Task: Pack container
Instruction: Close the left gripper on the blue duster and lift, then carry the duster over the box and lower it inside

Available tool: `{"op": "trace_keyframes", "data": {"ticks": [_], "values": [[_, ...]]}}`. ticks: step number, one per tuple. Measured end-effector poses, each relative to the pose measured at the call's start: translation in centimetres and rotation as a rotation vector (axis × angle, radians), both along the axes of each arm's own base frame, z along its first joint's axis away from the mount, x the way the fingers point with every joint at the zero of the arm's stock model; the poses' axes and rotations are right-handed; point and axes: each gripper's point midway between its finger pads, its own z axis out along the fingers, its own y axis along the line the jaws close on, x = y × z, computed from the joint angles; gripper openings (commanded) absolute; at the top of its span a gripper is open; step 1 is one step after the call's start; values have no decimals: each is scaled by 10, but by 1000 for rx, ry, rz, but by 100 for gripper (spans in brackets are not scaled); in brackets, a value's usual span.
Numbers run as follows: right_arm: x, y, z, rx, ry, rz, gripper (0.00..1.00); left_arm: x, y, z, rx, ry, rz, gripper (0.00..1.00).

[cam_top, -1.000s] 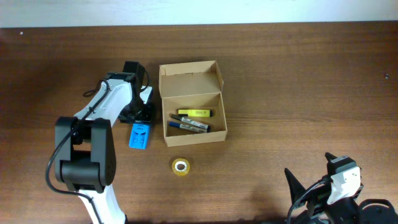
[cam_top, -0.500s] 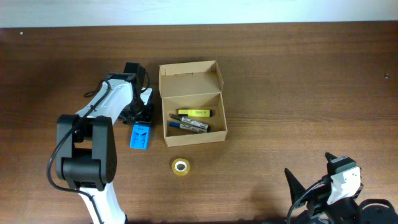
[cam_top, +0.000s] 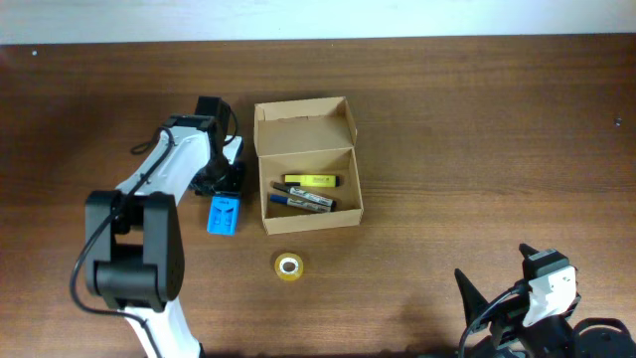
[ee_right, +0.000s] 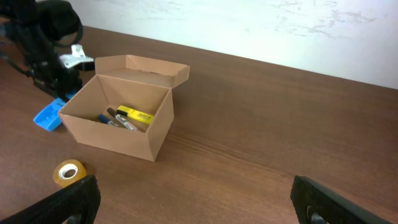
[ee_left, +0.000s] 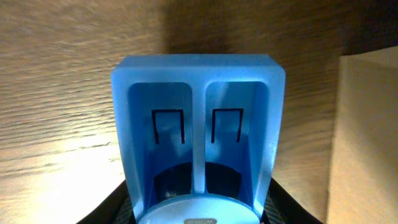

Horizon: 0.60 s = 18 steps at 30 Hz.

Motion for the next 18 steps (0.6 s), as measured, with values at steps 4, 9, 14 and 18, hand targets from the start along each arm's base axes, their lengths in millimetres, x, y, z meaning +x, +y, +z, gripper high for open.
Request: {"op": "trace_keyframes", "data": {"ticks": [4,9,14,18], "values": [[0,0,0,0,0,0,99,5,0,18,-2,-53,0,34],[0,0,0,0,0,0,99,9,0,39,-4,-113,0,34],[0,0,0,0,0,0,99,11,0,62,-10,-178,1,34],[0,0,0,0,0,0,99,13,0,85,-16,-242,2,34]]}}
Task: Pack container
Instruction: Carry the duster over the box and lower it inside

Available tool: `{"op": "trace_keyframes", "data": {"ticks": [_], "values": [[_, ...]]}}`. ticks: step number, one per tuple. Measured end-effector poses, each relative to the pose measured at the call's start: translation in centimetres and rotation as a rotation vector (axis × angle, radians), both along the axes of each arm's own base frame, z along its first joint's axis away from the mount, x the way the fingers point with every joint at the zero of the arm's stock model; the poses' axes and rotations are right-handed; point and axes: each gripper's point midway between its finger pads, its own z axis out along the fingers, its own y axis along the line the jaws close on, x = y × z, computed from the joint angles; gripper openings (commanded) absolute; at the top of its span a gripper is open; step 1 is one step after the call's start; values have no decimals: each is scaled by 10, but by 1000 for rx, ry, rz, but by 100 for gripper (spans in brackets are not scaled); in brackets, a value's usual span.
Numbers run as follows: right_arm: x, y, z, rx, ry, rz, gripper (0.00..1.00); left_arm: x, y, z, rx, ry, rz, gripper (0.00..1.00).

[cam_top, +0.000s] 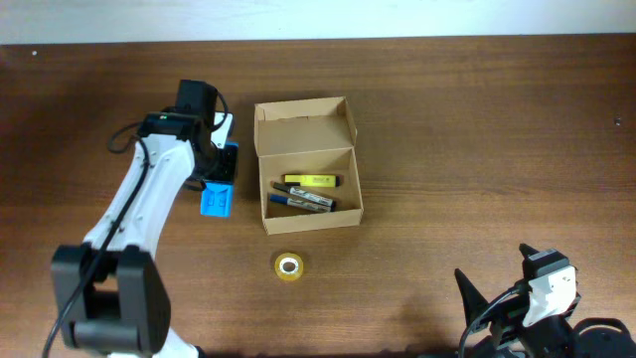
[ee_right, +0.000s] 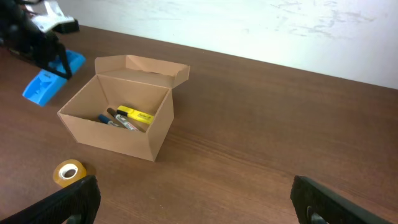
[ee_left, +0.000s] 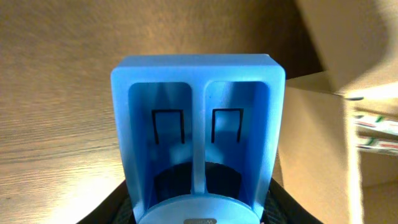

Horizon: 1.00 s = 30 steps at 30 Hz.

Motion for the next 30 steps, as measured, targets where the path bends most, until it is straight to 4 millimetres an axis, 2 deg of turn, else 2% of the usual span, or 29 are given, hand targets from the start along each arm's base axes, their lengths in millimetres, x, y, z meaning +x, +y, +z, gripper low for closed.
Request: {"op": "trace_keyframes", "data": {"ticks": [4,6,8,15,18,22,25,27,30], "values": [[0,0,0,0,0,0,99,-1,-4,28,-7,-77,-10,34],[0,0,0,0,0,0,99,-3,-12,42,-9,-118,-34,34],[0,0,0,0,0,0,99,-4,-22,48,-11,-134,-60,34],[0,0,0,1,0,0,99,-11,-85,62,-22,-174,-230,35],[0,0,0,0,0,0,99,-20,-117,69,-26,-196,-345,39],[0,0,0,0,0,0,99,-34,-149,70,-13,-206,-497,41],[0,0,0,0,0,0,99,-40,-161,66,4,-198,-581,41],[0,0,0,0,0,0,99,-40,-164,57,15,-178,-608,41],[0,0,0,1,0,0,99,-38,-164,33,46,-117,-634,41]]}}
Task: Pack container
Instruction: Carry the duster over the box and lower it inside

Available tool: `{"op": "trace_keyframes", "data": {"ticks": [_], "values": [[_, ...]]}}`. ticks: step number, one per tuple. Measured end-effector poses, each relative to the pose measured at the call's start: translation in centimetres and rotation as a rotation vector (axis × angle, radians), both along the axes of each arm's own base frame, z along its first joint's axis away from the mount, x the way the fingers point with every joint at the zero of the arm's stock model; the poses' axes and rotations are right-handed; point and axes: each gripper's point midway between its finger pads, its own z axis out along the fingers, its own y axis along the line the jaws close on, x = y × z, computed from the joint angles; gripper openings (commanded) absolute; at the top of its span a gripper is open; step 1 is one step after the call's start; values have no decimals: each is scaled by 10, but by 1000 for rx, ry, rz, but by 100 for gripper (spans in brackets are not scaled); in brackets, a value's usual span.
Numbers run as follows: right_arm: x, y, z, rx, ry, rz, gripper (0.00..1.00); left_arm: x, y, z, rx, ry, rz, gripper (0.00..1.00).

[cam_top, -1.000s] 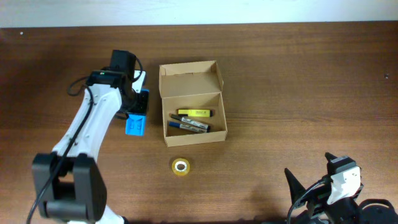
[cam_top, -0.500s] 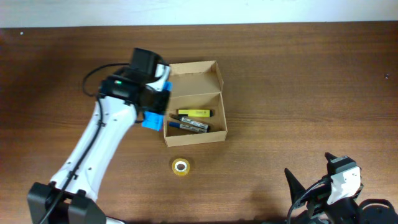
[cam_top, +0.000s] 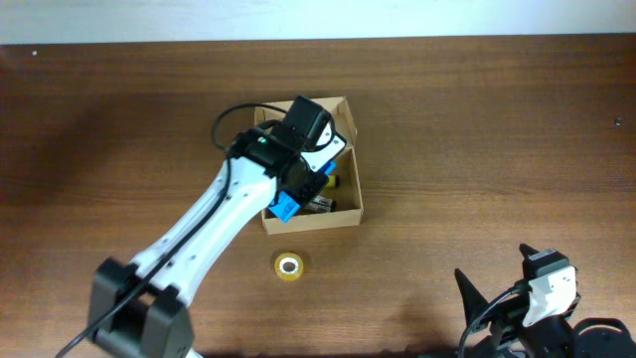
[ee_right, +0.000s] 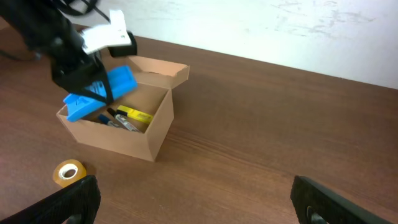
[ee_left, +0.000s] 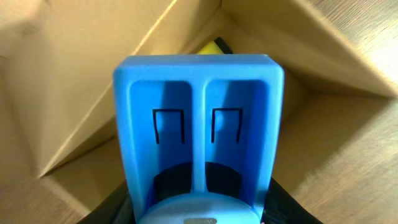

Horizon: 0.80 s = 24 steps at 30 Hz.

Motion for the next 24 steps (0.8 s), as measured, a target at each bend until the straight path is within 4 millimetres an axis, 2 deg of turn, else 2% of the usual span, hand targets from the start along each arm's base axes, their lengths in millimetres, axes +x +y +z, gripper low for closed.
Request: {"op": "trace_keyframes", "data": {"ticks": [1,2,12,16,20,24], "values": [[0,0,0,0,0,0,99,1,0,-13,24,27,-4,41],[0,0,0,0,-1,0,99,2,0,-17,31,33,-5,41],[0,0,0,-1,0,0,99,10,2,-21,84,34,-6,41],[0,0,0,0,0,0,99,12,6,-12,117,34,-3,41],[0,0,0,-1,0,0,99,25,4,22,121,-33,9,41],[0,0,0,-1,-1,0,99,30,5,29,125,-59,16,41]]}}
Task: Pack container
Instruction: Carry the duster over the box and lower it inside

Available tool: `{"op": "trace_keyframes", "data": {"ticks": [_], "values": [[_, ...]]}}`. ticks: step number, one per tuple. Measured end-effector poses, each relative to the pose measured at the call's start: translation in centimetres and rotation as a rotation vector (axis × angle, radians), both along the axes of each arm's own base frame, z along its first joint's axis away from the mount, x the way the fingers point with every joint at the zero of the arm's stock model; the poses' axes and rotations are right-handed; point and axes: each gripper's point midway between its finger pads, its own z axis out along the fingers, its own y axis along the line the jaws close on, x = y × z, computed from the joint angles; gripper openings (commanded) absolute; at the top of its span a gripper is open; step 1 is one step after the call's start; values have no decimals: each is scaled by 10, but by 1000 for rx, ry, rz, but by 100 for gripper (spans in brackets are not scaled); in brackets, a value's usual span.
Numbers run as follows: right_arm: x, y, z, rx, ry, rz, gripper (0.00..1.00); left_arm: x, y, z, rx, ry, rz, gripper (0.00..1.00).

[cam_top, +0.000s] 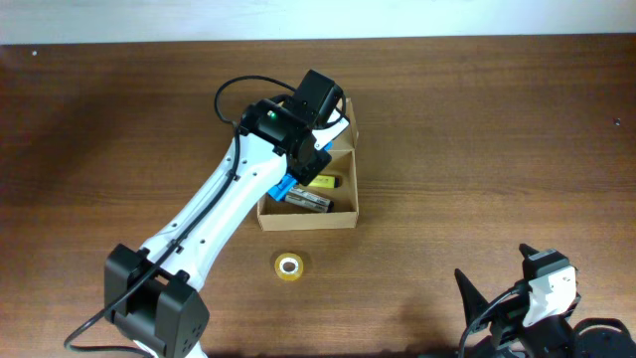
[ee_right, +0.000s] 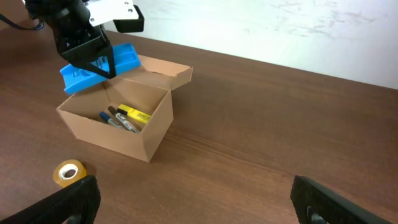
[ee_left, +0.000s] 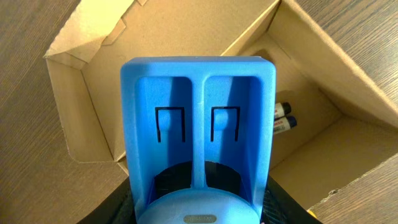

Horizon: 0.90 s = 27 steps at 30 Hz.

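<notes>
An open cardboard box holds a yellow highlighter and dark markers. My left gripper is shut on a blue plastic holder and hangs over the box's left side. In the left wrist view the blue holder fills the middle, with the box floor and marker ends beneath it. From the right wrist view the holder hangs above the box. My right gripper stands open and empty at the near right.
A yellow tape roll lies on the table in front of the box, and the tape roll also shows in the right wrist view. The box's lid flap stands open at the back. The right arm base sits at the front right corner.
The left gripper, still holding the blue holder, has turned and now sits higher and further back over the box's left side. The right arm has not moved.
The blue holder lay on the table left of the box with my left gripper closed on it. Then it was lifted off the table beside the box. Then it hung low over the box's front left, and now sits higher above the box's left side.
</notes>
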Motion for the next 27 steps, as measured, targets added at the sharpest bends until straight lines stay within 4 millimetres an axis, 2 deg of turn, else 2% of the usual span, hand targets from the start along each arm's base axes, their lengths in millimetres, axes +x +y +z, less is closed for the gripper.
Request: {"op": "trace_keyframes", "data": {"ticks": [6,12,16,27], "values": [[0,0,0,0,0,0,99,3,-1,-5,10,-1,3,41],[0,0,0,0,0,0,99,8,-10,-43,54,62,-11,41],[0,0,0,0,1,0,99,5,-15,-62,78,99,-25,41],[0,0,0,0,1,0,99,4,-17,-69,89,107,-30,43]]}}
